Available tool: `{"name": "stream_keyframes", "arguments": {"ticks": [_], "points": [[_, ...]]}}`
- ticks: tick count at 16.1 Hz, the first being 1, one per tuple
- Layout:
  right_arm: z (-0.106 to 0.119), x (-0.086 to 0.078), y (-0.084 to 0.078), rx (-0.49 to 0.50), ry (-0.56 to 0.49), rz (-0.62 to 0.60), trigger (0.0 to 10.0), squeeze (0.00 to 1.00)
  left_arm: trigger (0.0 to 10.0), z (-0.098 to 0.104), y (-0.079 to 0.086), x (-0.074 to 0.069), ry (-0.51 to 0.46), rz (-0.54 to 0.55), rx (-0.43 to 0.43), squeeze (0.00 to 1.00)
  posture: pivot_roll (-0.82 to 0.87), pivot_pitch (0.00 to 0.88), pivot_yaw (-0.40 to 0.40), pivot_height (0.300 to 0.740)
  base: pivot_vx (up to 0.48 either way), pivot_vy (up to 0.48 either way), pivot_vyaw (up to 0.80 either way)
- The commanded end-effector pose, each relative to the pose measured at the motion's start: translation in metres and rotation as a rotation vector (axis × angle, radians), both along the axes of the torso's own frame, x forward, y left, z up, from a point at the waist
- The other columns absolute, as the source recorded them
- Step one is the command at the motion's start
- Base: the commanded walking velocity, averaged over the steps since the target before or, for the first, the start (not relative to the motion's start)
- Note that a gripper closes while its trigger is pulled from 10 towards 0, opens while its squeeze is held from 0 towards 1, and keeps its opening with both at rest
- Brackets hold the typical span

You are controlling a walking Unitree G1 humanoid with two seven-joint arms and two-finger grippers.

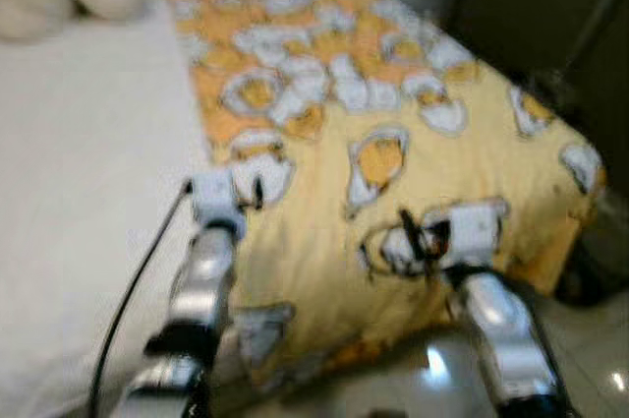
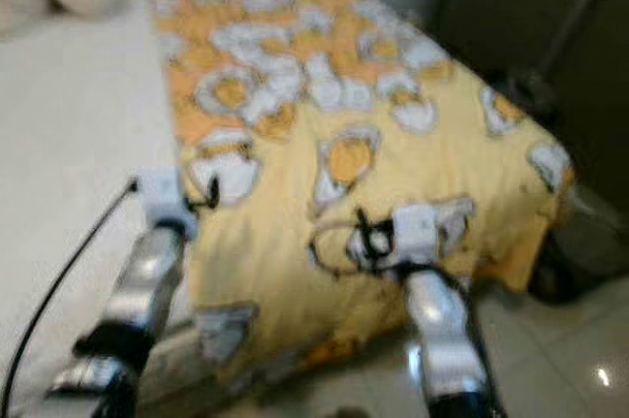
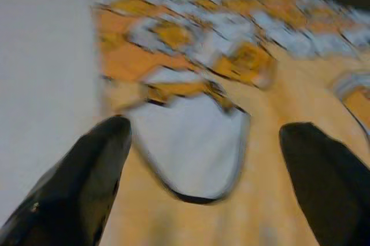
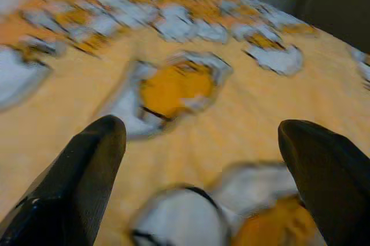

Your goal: Clean up the room

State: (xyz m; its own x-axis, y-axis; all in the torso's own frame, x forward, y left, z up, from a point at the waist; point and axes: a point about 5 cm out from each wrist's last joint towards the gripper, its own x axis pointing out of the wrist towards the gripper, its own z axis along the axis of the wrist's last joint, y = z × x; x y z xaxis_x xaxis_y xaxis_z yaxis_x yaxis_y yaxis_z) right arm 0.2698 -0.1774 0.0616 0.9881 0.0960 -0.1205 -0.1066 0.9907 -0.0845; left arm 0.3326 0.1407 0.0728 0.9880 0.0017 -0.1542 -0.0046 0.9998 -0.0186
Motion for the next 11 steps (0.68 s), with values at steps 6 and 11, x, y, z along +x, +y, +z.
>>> {"name": "stream_keyframes", "arguments": {"ticks": [6,11], "points": [[0.002,-0.029,-0.006,-0.021,0.041,0.035,10.0,0.00,10.0,-0.043,0.034,-0.012,0.235,0.086,0.142,0.00,-0.13,0.000,-0.056,0.740,0.000,0.000,0.00],[0.005,-0.068,-0.022,-0.066,0.118,0.060,10.0,0.00,10.0,-0.049,0.014,-0.013,0.239,0.062,0.055,0.00,-0.23,0.093,-0.124,0.740,0.000,0.000,0.00]]}}
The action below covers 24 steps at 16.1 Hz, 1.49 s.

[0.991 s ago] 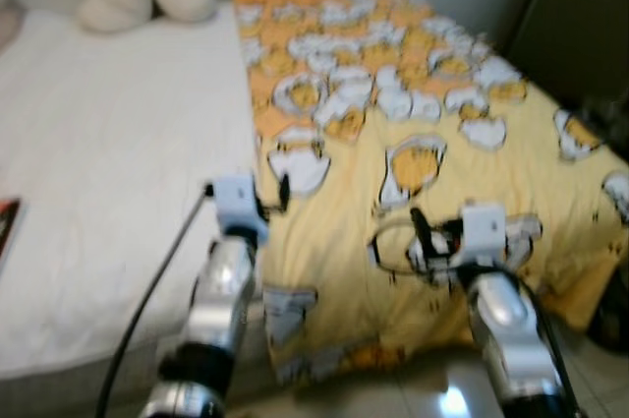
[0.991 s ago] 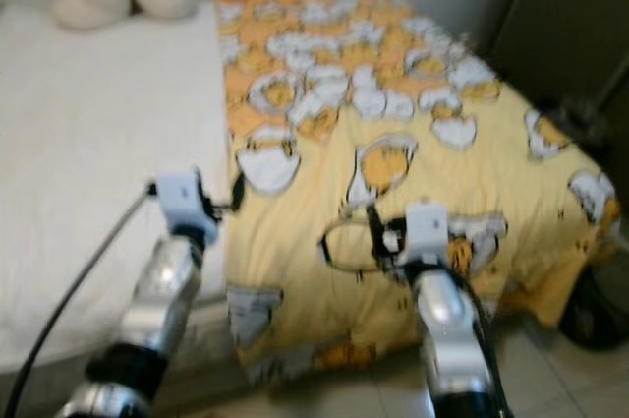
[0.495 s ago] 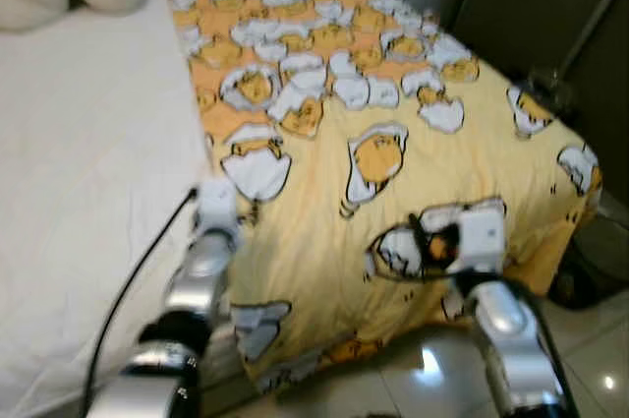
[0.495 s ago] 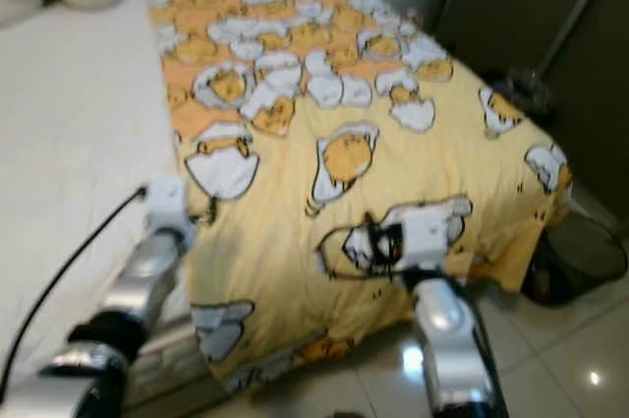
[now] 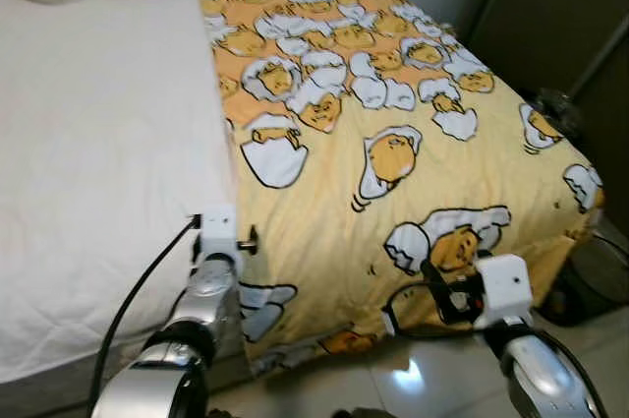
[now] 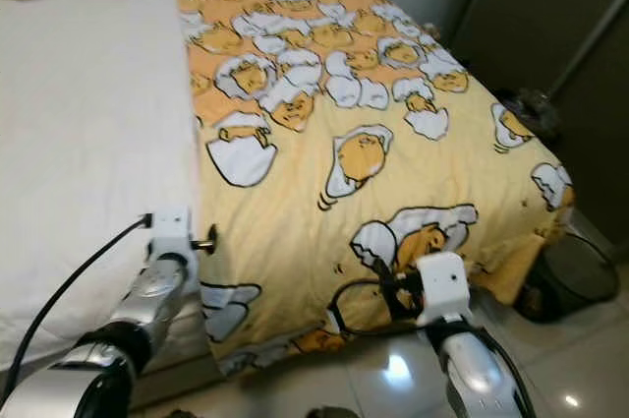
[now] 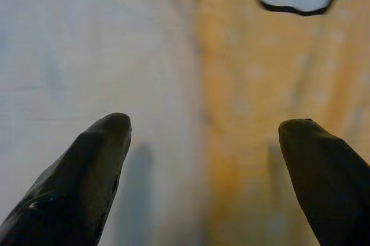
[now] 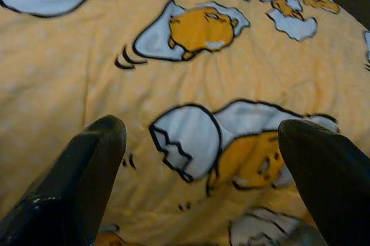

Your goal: Clean up the room

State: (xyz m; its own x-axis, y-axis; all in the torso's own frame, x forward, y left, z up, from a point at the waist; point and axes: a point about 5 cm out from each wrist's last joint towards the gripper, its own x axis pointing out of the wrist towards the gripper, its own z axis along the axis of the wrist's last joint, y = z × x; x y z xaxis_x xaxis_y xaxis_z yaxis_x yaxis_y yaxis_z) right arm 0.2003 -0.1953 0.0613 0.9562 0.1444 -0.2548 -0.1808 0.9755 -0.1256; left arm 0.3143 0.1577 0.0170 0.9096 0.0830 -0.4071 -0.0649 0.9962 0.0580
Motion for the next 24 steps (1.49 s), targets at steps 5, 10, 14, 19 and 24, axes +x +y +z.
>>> {"name": "stream_keyframes", "arguments": {"ticks": [5,10,14,19,24], "points": [[0.014,-0.018,-0.003,-0.029,0.015,0.057,10.0,0.00,10.0,0.009,-0.004,0.009,-0.030,0.034,-0.013,0.00,-0.27,0.132,-0.146,0.740,0.000,0.000,0.00],[0.012,-0.028,0.001,-0.012,0.070,0.062,10.0,0.00,10.0,-0.004,-0.010,-0.003,0.005,-0.040,0.008,0.00,-0.26,0.148,-0.134,0.740,0.000,0.000,0.00],[0.010,-0.029,0.004,-0.007,0.089,0.072,10.0,0.00,0.0,-0.021,-0.010,-0.016,0.113,-0.087,0.081,0.00,-0.25,0.147,-0.132,0.740,0.000,0.000,0.00],[0.010,-0.028,0.004,-0.010,0.103,0.075,10.0,0.00,0.0,-0.020,-0.005,-0.014,0.130,-0.019,-0.021,0.00,-0.25,0.151,-0.137,0.740,0.000,0.000,0.00],[0.008,-0.027,0.005,-0.009,0.108,0.074,10.0,0.00,0.0,-0.020,-0.010,-0.014,0.145,-0.099,0.050,0.00,-0.25,0.149,-0.130,0.740,0.000,0.000,0.00]]}}
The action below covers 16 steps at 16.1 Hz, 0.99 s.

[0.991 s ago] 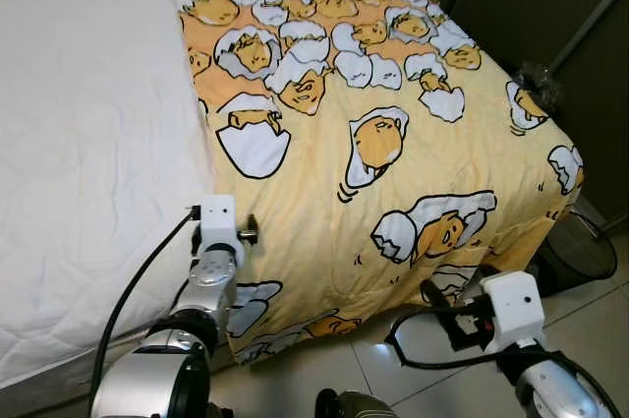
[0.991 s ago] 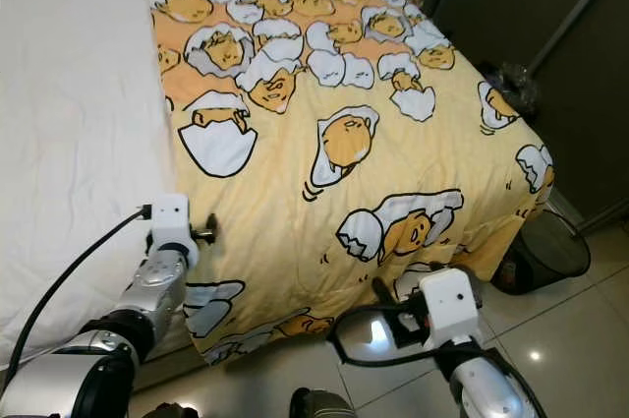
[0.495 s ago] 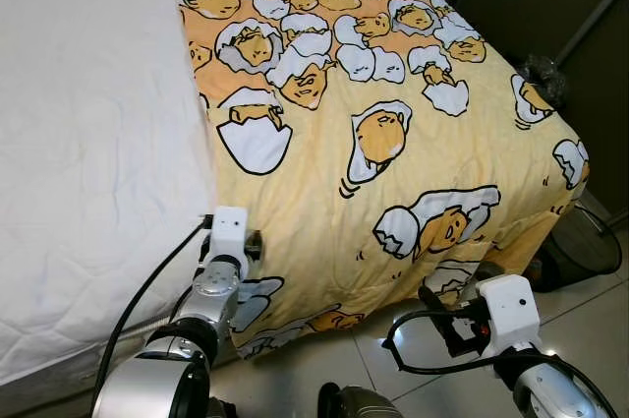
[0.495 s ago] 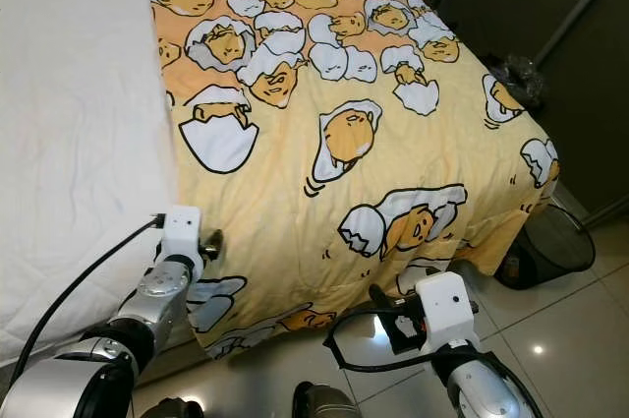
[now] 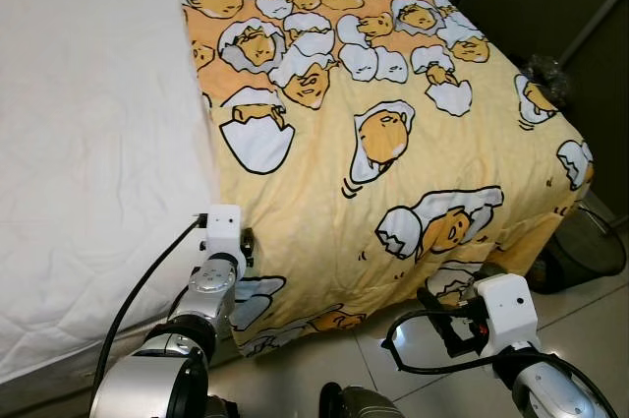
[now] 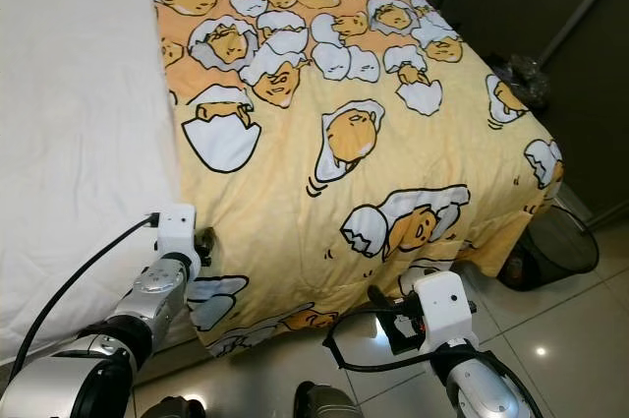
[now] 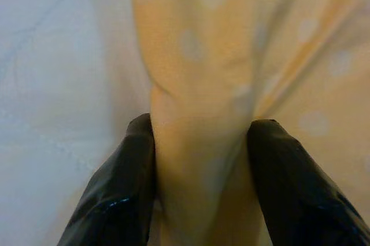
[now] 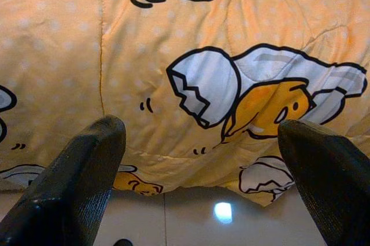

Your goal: Clean up the room

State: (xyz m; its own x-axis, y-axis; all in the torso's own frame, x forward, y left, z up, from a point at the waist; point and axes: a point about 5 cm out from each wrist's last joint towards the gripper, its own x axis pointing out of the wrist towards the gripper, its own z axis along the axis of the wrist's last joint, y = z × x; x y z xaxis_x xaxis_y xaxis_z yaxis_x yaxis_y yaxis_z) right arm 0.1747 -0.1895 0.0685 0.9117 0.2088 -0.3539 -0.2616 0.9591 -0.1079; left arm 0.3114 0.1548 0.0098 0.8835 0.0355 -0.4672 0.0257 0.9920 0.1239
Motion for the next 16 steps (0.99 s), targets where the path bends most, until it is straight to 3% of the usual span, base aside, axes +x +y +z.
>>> {"name": "stream_keyframes", "arguments": {"ticks": [1,8,12,15,16], "points": [[0.000,-0.001,0.000,-0.002,0.008,0.002,10.0,0.00,0.0,-0.016,-0.009,-0.014,0.089,-0.072,0.049,0.00,-0.24,0.146,-0.124,0.740,0.000,0.000,0.00],[-0.005,0.004,0.004,0.005,0.017,0.017,10.0,0.00,0.0,-0.028,-0.004,-0.027,0.129,-0.131,0.096,0.00,-0.22,0.125,-0.115,0.740,0.000,0.000,0.00],[-0.006,0.007,0.006,0.005,0.021,0.032,10.0,0.00,0.0,-0.030,-0.006,-0.030,0.126,-0.148,0.081,0.00,-0.22,0.109,-0.118,0.740,0.000,0.000,0.00],[-0.008,0.008,0.006,0.006,0.023,0.035,10.0,0.00,0.0,-0.041,-0.004,-0.043,0.165,-0.178,0.088,0.00,-0.21,0.100,-0.112,0.740,0.000,0.000,0.00],[-0.008,0.008,0.007,0.008,0.024,0.036,10.0,0.00,0.0,-0.049,-0.004,-0.054,0.194,-0.210,0.101,0.00,-0.21,0.102,-0.110,0.740,0.000,0.000,0.00]]}}
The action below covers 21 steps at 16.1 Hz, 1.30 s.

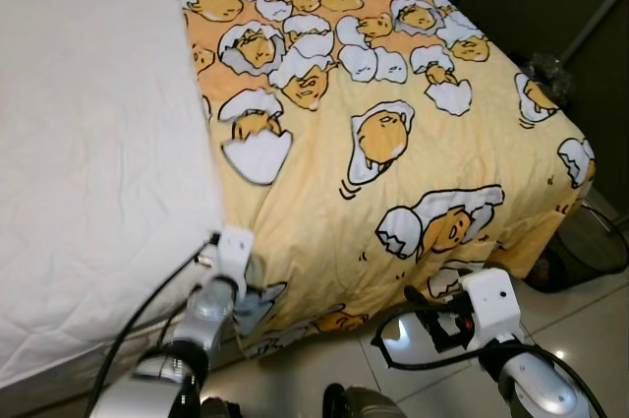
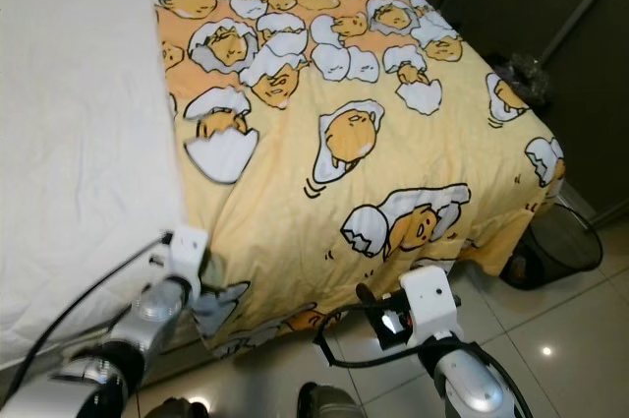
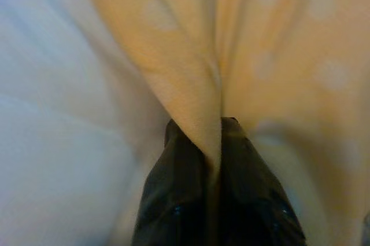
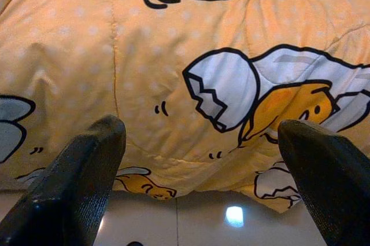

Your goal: Clean up the room

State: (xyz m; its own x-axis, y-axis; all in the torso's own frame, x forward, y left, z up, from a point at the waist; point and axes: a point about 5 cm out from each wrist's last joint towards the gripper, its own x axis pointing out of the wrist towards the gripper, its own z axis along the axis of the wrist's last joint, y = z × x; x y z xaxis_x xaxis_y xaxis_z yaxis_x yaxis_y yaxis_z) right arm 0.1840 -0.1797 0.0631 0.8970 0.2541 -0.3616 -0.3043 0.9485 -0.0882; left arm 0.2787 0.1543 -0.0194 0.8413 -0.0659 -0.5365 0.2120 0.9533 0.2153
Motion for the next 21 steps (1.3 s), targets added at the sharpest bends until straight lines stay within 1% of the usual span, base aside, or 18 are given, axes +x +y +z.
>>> {"name": "stream_keyframes", "arguments": {"ticks": [1,2,3,5,6,7,8,9,10,11,12,13,14,17,18,19,20,21], "points": [[-0.003,-0.002,-0.003,-0.008,0.012,-0.007,10.0,0.00,0.0,-0.024,-0.003,-0.027,0.132,-0.047,0.021,0.00,-0.21,0.102,-0.109,0.740,0.000,0.000,0.00],[-0.003,-0.002,-0.002,-0.007,0.014,-0.007,10.0,0.00,0.0,-0.030,-0.002,-0.036,0.154,-0.080,0.066,0.00,-0.21,0.102,-0.109,0.740,0.000,0.000,0.00],[-0.003,-0.002,-0.002,-0.006,0.014,-0.006,10.0,0.00,0.0,-0.033,-0.001,-0.040,0.165,-0.091,0.083,0.00,-0.21,0.102,-0.109,0.740,0.000,0.000,0.00],[-0.004,-0.002,-0.001,-0.004,0.019,-0.003,10.0,0.00,0.0,-0.043,0.009,-0.056,0.221,-0.101,0.181,0.00,-0.20,0.105,-0.110,0.740,0.000,0.000,0.00],[-0.005,-0.001,0.000,-0.004,0.020,0.002,10.0,0.00,0.0,-0.043,0.012,-0.056,0.212,-0.105,0.229,0.00,-0.20,0.104,-0.111,0.740,0.000,0.000,0.00],[-0.005,0.000,0.000,-0.004,0.020,0.005,10.0,0.00,5.6,-0.040,0.012,-0.051,0.180,-0.106,0.252,0.00,-0.20,0.102,-0.111,0.740,0.000,0.000,0.00],[-0.005,0.002,-0.001,-0.007,0.016,0.004,10.0,0.00,10.0,-0.032,0.013,-0.041,0.108,-0.101,0.278,0.00,-0.19,0.097,-0.111,0.740,0.000,0.000,0.00],[-0.004,0.004,-0.001,-0.008,0.008,-0.001,10.0,0.00,10.0,-0.021,0.018,-0.030,0.015,-0.073,0.304,0.00,-0.19,0.092,-0.109,0.740,0.000,0.000,0.00],[-0.004,0.007,-0.002,-0.009,0.003,-0.006,10.0,0.00,10.0,-0.007,0.029,-0.019,-0.102,-0.007,0.357,0.77,-0.18,0.083,-0.104,0.740,0.000,0.000,0.00],[-0.005,0.009,-0.002,-0.008,0.002,-0.007,10.0,0.00,10.0,0.000,0.035,-0.015,-0.148,0.033,0.371,1.00,-0.18,0.081,-0.103,0.740,0.000,0.000,0.00],[-0.006,0.011,-0.001,-0.005,-0.001,-0.008,10.0,0.00,10.0,0.008,0.047,-0.012,-0.191,0.126,0.330,1.00,-0.16,0.069,-0.098,0.740,0.000,0.000,0.00],[-0.008,0.015,0.001,0.003,-0.002,-0.006,10.0,0.00,10.0,0.011,0.060,-0.014,-0.195,0.197,0.310,1.00,-0.14,0.059,-0.092,0.740,0.000,0.000,0.00],[-0.009,0.017,0.003,0.007,-0.002,-0.003,10.0,0.00,10.0,0.011,0.066,-0.017,-0.186,0.215,0.318,1.00,-0.12,0.051,-0.087,0.740,0.000,0.000,0.00],[-0.020,0.028,0.012,0.035,0.020,0.011,10.0,0.00,10.0,-0.010,0.089,-0.050,-0.018,0.220,0.379,1.00,-0.07,0.006,-0.065,0.740,0.000,0.000,0.00],[-0.022,0.031,0.013,0.044,0.028,0.014,10.0,0.00,10.0,-0.017,0.090,-0.058,0.043,0.224,0.356,1.00,-0.06,0.000,-0.062,0.740,0.000,0.000,0.00],[-0.025,0.034,0.015,0.049,0.033,0.014,10.0,0.00,10.0,-0.027,0.078,-0.068,0.106,0.212,0.267,1.00,-0.04,0.000,-0.058,0.740,0.000,0.000,0.00],[-0.026,0.035,0.016,0.050,0.034,0.014,10.0,0.00,10.0,-0.032,0.069,-0.074,0.135,0.206,0.211,1.00,-0.04,0.000,-0.058,0.740,0.000,0.000,0.00],[-0.027,0.036,0.017,0.051,0.033,0.019,10.0,0.00,10.0,-0.036,0.055,-0.081,0.155,0.197,0.148,1.00,-0.03,0.000,-0.058,0.740,0.000,0.000,0.00]]}}
